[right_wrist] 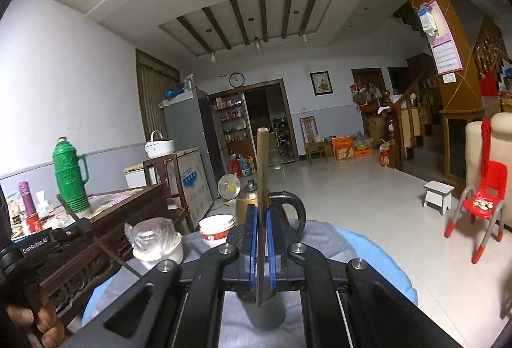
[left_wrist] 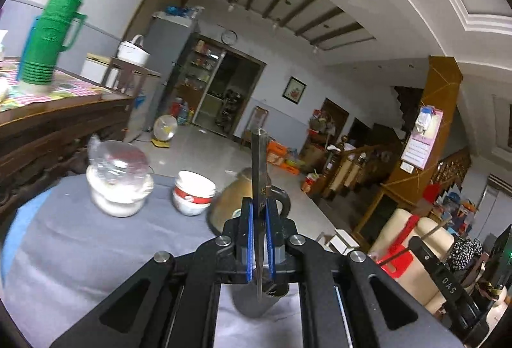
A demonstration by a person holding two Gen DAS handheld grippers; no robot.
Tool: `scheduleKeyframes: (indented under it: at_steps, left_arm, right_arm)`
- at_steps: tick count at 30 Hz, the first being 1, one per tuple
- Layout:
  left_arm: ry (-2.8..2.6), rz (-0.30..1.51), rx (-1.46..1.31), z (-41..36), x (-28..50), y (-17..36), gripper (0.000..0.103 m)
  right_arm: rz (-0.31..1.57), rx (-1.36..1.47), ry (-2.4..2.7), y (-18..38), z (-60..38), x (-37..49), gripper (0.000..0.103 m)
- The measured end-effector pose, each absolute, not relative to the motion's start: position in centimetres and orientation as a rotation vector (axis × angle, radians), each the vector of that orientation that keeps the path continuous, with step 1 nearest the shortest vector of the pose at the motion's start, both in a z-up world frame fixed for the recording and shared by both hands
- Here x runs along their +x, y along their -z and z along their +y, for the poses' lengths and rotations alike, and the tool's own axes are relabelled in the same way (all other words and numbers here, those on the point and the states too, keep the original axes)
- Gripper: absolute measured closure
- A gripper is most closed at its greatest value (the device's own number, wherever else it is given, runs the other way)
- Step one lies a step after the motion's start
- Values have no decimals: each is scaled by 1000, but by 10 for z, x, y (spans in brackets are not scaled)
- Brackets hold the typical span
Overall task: Organize utensils
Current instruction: 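Lower the chopstick into the grey holder and open the right tool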
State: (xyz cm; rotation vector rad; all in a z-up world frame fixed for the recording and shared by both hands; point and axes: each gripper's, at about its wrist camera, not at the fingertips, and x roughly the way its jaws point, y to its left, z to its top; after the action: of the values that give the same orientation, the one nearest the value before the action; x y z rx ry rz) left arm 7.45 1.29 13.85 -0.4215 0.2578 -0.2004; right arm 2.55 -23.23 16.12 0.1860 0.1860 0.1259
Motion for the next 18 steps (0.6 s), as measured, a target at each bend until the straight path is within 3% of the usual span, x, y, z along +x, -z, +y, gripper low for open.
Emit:
scheduleKeyframes:
  at_steps: [18]
  left_arm:
    - [240, 411, -280, -71, 186, -95, 96]
  right_arm:
    - [333, 154, -137, -110, -228, 111, 97]
